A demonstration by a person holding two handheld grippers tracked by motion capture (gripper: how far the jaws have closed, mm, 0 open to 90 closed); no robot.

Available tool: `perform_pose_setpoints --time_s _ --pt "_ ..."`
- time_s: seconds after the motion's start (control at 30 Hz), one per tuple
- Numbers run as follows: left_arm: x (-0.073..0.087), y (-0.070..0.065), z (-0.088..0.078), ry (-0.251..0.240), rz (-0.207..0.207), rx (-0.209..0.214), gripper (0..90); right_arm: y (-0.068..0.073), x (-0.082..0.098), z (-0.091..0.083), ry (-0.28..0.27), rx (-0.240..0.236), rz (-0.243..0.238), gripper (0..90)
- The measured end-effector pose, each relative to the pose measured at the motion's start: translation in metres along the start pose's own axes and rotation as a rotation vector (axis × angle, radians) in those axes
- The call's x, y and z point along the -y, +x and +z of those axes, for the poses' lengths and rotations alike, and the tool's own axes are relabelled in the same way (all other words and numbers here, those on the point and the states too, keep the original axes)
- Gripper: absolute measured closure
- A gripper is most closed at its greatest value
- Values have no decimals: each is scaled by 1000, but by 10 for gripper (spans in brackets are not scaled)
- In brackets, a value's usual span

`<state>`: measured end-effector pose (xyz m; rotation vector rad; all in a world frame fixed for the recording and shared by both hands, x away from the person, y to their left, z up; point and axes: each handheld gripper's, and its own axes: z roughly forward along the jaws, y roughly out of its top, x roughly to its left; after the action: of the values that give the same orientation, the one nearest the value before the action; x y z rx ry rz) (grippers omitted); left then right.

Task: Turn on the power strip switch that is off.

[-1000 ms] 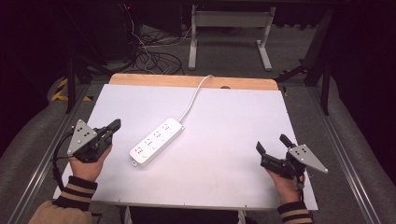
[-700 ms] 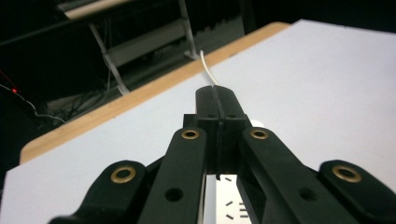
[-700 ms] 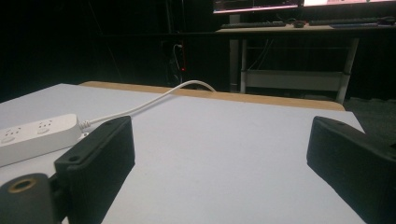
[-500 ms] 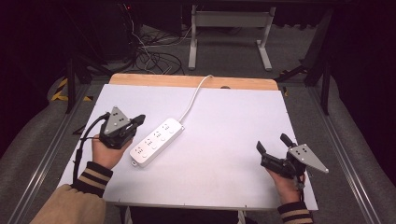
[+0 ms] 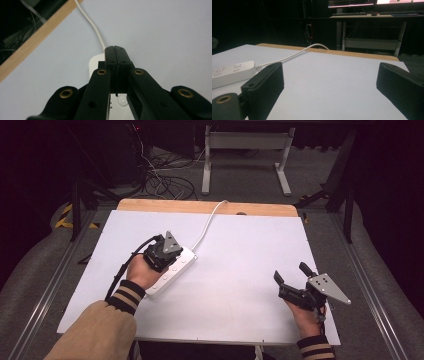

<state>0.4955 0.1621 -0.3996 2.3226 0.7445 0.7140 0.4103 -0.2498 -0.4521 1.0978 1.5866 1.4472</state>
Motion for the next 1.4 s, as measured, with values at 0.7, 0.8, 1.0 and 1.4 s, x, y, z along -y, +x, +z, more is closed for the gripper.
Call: perform_pose_setpoints --time_s 0.7,0.8,1.0,1.4 --pt "4 5 53 177 -72 99 900 1 0 -1 5 -9 -8 80" --pt "5 5 57 184 -62 91 900 1 0 -1 2 -10 -6 80" --pt "5 6 57 198 -79 71 900 1 0 -1 6 -4 -2 73" --pt "9 11 57 182 -106 100 900 0 0 -1 6 4 -7 74"
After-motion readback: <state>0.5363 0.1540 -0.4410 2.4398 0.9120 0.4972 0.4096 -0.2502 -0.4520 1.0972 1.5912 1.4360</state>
